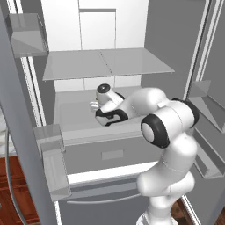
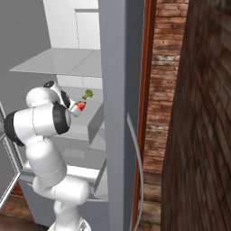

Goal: Take the fish from the fridge and place it on the digital scale on the counter by the fridge. Wait a few seconds for a reading, then move it to the plate on the dining counter.

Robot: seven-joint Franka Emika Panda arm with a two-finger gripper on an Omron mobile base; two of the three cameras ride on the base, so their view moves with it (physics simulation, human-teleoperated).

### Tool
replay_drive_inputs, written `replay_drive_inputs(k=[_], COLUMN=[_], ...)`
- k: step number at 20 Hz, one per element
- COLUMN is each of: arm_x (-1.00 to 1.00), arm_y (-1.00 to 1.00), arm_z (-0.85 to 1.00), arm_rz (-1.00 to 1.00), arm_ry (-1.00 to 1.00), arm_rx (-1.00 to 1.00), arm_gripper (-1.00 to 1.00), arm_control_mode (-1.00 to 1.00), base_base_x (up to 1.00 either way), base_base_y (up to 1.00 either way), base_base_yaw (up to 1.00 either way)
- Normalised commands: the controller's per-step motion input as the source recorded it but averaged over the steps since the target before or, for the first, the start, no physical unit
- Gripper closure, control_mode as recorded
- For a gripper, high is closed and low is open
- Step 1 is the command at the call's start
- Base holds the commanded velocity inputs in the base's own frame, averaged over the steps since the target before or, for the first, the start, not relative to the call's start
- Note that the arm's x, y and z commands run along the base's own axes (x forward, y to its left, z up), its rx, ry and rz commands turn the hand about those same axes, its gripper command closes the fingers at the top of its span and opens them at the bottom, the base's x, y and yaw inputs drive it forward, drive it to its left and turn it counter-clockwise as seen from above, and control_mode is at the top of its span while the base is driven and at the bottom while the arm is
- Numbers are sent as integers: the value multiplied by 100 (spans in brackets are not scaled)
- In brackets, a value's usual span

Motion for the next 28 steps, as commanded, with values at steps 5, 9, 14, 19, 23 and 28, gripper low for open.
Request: replay_drive_inputs(k=[5,9,14,19,23,28], arm_x=[26,33,32,29,33,36], arm_y=[1,3,2,1,5,8], arm_z=[-9,-5,-12,-17,-23,-28], arm_rz=[-2,-2,-2,-2,-1,-1], arm_ry=[0,0,0,0,0,0], arm_rx=[0,0,0,0,0,0], arm_gripper=[-100,-100,-100,-100,-100,-100], arm_control_mode=[-100,-100,-100,-100,-100,-100], base_base_x=[0,0,0,0,0,0], base_base_y=[0,0,0,0,0,0], base_base_yaw=[0,0,0,0,0,0])
